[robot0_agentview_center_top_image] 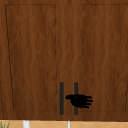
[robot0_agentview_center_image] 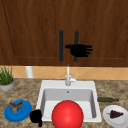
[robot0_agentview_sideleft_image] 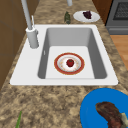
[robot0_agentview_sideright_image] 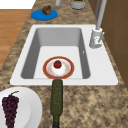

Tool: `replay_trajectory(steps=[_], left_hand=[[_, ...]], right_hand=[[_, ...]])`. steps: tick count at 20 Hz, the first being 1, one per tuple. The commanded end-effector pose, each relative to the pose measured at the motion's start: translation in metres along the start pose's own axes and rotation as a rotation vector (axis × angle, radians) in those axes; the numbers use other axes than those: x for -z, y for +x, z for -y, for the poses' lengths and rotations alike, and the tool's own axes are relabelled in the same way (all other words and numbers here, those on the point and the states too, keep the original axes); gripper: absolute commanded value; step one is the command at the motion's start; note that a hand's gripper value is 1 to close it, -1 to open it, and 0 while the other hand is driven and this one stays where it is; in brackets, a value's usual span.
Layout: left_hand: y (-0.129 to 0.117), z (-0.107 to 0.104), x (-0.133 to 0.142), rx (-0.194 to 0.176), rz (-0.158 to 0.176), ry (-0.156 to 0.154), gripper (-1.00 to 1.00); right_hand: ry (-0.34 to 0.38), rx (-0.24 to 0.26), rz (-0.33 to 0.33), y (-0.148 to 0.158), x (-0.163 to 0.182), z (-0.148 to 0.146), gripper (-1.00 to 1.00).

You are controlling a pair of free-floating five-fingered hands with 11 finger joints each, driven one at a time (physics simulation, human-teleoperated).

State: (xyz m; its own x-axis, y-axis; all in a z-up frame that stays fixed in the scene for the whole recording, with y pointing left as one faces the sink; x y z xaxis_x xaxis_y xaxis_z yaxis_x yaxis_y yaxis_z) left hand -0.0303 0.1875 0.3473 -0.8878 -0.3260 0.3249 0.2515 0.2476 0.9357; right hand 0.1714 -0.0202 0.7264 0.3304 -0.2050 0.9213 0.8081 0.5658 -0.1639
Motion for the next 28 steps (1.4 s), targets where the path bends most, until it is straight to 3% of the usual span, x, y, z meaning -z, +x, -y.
replay_trajectory(steps=[1,15,16,17,25,26,28], left_hand=[[0.0,0.0,0.0,0.0,0.0,0.0,0.0],[0.0,0.0,0.0,0.0,0.0,0.0,0.0],[0.0,0.0,0.0,0.0,0.0,0.0,0.0],[0.0,0.0,0.0,0.0,0.0,0.0,0.0],[0.0,0.0,0.0,0.0,0.0,0.0,0.0],[0.0,0.0,0.0,0.0,0.0,0.0,0.0],[0.0,0.0,0.0,0.0,0.0,0.0,0.0]], right_hand=[[-0.018,0.012,0.0,-0.012,0.015,-0.034,-1.0],[0.015,0.024,-0.014,-0.025,0.097,-0.131,-1.0],[0.029,0.027,-0.024,-0.024,0.101,-0.132,1.0],[0.029,0.008,-0.023,-0.024,0.1,-0.131,1.0],[-0.081,0.037,-0.048,-0.028,0.109,-0.117,1.0],[-0.099,0.039,-0.049,-0.035,0.096,-0.107,1.0],[-0.114,0.049,0.014,-0.057,0.075,-0.078,1.0]])
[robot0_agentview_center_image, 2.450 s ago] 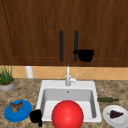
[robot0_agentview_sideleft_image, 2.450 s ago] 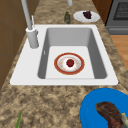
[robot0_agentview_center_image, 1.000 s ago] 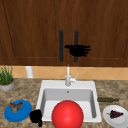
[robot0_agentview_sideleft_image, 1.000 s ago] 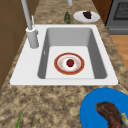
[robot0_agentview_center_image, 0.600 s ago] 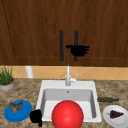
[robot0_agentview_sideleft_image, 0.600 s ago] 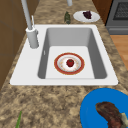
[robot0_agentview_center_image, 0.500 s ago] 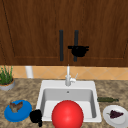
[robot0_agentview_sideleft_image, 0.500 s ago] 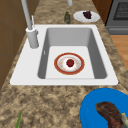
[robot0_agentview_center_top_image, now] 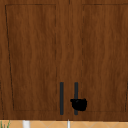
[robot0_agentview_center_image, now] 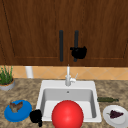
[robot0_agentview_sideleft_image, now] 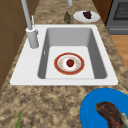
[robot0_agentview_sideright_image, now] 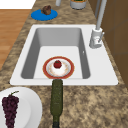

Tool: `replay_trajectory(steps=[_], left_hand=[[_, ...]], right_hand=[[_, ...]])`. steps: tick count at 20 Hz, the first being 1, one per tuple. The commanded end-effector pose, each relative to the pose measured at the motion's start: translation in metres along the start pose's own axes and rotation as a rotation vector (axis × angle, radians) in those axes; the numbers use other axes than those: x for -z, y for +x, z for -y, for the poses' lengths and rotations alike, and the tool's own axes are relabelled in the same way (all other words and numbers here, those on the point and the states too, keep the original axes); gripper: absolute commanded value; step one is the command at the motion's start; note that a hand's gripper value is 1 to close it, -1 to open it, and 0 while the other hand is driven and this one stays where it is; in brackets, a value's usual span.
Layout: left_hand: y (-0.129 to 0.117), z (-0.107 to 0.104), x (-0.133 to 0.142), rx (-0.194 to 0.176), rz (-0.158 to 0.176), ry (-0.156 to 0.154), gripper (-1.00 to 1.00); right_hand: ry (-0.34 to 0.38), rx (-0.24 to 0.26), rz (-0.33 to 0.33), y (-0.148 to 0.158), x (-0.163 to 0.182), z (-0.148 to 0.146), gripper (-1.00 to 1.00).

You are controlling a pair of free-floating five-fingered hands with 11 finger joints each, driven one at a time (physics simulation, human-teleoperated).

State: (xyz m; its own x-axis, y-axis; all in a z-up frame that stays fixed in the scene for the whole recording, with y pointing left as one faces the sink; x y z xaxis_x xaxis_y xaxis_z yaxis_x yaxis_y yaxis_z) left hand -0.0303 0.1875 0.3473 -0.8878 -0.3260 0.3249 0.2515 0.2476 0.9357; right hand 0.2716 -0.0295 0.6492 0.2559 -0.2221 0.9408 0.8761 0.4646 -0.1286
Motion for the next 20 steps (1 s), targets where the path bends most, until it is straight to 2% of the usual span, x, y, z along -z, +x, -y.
replay_trajectory(steps=[1,3,6,8,11,15,20], left_hand=[[0.0,0.0,0.0,0.0,0.0,0.0,0.0],[0.0,0.0,0.0,0.0,0.0,0.0,0.0],[0.0,0.0,0.0,0.0,0.0,0.0,0.0],[0.0,0.0,0.0,0.0,0.0,0.0,0.0],[0.0,0.0,0.0,0.0,0.0,0.0,0.0],[0.0,0.0,0.0,0.0,0.0,0.0,0.0],[0.0,0.0,0.0,0.0,0.0,0.0,0.0]], right_hand=[[-0.013,-0.028,0.024,-0.028,-0.01,0.021,1.0],[-0.046,-0.034,0.091,-0.037,-0.01,0.028,1.0],[-0.007,-0.02,0.131,-0.027,0.002,0.051,1.0],[0.024,-0.038,0.124,-0.027,0.002,0.059,1.0],[0.022,-0.064,0.095,-0.033,-0.003,0.071,1.0],[0.038,-0.039,0.118,-0.033,0.002,0.08,1.0],[0.068,0.019,0.131,-0.032,0.01,0.083,1.0]])
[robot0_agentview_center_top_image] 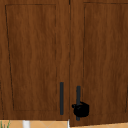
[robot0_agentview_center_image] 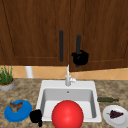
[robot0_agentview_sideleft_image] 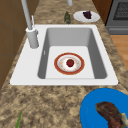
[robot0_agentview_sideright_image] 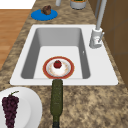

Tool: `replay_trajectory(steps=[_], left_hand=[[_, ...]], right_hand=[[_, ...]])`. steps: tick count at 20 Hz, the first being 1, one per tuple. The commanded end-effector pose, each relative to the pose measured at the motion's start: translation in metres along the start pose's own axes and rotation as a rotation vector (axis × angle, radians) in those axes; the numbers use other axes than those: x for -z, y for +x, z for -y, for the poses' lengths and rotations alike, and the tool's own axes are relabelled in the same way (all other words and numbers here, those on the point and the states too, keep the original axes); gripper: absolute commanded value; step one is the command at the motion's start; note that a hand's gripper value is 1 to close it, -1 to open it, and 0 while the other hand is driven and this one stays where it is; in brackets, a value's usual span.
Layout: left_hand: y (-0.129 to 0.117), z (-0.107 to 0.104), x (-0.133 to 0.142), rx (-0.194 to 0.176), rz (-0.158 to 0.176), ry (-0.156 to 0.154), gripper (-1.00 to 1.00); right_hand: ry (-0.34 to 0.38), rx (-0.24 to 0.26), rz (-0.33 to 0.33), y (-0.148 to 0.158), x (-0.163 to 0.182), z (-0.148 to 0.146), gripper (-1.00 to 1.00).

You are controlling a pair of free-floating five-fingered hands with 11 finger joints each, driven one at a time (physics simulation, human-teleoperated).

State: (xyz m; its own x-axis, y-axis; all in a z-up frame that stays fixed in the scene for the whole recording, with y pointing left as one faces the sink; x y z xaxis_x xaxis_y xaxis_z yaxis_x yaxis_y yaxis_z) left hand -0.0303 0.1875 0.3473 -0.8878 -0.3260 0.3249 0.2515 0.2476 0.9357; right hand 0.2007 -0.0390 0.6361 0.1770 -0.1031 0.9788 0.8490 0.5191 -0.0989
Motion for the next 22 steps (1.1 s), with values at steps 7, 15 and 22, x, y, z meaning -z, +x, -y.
replay_trajectory(steps=[7,15,22], left_hand=[[0.0,0.0,0.0,0.0,0.0,0.0,0.0],[0.0,0.0,0.0,0.0,0.0,0.0,0.0],[0.0,0.0,0.0,0.0,0.0,0.0,0.0]], right_hand=[[0.009,0.034,-0.001,-0.012,0.023,0.028,1.0],[-0.005,0.057,0.073,-0.045,-0.009,0.067,1.0],[0.104,0.052,0.137,-0.04,0.012,0.1,1.0]])
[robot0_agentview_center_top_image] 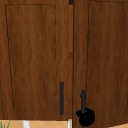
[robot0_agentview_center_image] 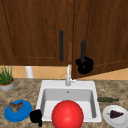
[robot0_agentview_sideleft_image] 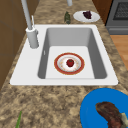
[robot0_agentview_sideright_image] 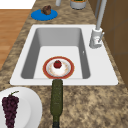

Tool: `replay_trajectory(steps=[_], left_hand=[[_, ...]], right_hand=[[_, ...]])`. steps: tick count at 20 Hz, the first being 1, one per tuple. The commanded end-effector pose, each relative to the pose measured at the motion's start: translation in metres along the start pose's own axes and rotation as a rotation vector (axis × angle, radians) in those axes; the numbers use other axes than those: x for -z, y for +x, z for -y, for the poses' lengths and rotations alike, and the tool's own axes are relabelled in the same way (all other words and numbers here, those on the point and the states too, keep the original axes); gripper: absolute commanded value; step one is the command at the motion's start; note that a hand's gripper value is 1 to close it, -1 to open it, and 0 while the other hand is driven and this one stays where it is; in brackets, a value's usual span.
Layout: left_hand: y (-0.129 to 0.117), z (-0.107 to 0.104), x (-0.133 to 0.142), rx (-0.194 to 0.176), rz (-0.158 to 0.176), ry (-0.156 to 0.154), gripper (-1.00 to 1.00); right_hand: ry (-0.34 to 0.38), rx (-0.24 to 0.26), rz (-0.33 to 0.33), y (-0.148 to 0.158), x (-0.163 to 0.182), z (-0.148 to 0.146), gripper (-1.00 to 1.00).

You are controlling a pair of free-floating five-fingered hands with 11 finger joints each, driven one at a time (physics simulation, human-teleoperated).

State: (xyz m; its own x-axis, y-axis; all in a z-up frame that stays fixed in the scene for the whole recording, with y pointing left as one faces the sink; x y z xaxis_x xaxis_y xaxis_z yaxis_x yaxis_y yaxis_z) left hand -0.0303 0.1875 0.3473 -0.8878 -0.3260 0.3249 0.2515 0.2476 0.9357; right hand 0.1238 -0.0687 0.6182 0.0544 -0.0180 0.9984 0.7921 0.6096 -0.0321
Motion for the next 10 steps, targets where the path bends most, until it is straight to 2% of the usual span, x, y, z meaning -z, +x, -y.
replay_trajectory(steps=[1,10], left_hand=[[0.0,0.0,0.0,0.0,0.0,0.0,0.0],[0.0,0.0,0.0,0.0,0.0,0.0,0.0]], right_hand=[[0.002,0.003,-0.005,-0.011,0.019,0.027,1.0],[0.088,0.049,-0.035,-0.012,0.022,0.058,1.0]])
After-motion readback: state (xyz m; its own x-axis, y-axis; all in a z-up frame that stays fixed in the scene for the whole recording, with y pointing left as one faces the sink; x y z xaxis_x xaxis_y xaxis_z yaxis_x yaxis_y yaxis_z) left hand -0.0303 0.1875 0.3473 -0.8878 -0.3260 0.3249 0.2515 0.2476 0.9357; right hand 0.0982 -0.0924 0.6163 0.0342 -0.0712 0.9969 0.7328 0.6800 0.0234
